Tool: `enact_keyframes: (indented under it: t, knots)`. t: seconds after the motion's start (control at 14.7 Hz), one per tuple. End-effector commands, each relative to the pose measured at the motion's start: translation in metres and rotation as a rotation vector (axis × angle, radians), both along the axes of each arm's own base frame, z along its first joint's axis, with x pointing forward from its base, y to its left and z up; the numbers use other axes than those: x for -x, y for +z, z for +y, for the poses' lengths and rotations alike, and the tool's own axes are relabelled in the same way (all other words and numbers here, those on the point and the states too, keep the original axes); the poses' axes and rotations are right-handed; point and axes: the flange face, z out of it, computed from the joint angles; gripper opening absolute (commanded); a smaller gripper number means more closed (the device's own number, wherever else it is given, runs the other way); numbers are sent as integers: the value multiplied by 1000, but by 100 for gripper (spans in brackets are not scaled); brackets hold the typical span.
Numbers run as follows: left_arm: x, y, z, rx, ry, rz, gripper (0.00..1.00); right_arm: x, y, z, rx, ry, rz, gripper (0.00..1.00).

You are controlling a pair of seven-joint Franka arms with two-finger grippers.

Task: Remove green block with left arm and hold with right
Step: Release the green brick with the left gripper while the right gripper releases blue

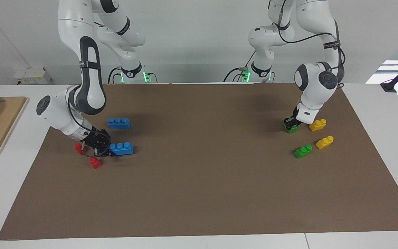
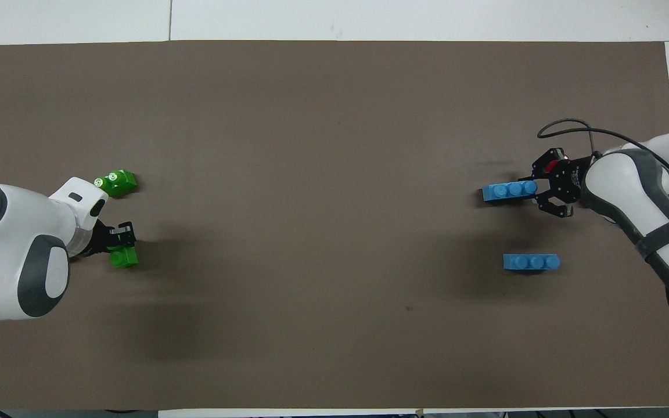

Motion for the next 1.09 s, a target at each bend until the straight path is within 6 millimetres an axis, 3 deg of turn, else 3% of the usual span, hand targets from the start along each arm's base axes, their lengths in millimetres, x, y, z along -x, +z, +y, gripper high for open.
enact_keyframes:
  t: [0.0,0.14,0.27,0.48,0.54,0.81,1.02]
  knots:
    - [-2,3,-8,-7,2,-16,100,9,6,-2,1,-1,-19,4]
    - [-7,16,-13,-9,-7,-13,100,9,6,-2,1,-4,-18,23]
    - [-17,43,-12,-12,-4,15,100,8,5,-2,2,0,-19,58]
    - [-32,84,-2,-15,8,50,100,7,6,2,4,0,-22,86]
    - [-36,99,-2,-15,4,53,100,5,9,3,4,-1,-29,92]
    - [-36,159,-8,-23,-4,49,100,-1,34,7,-8,-35,-33,97]
    - [-20,210,5,-21,-82,17,100,-10,82,13,-40,-11,-35,99]
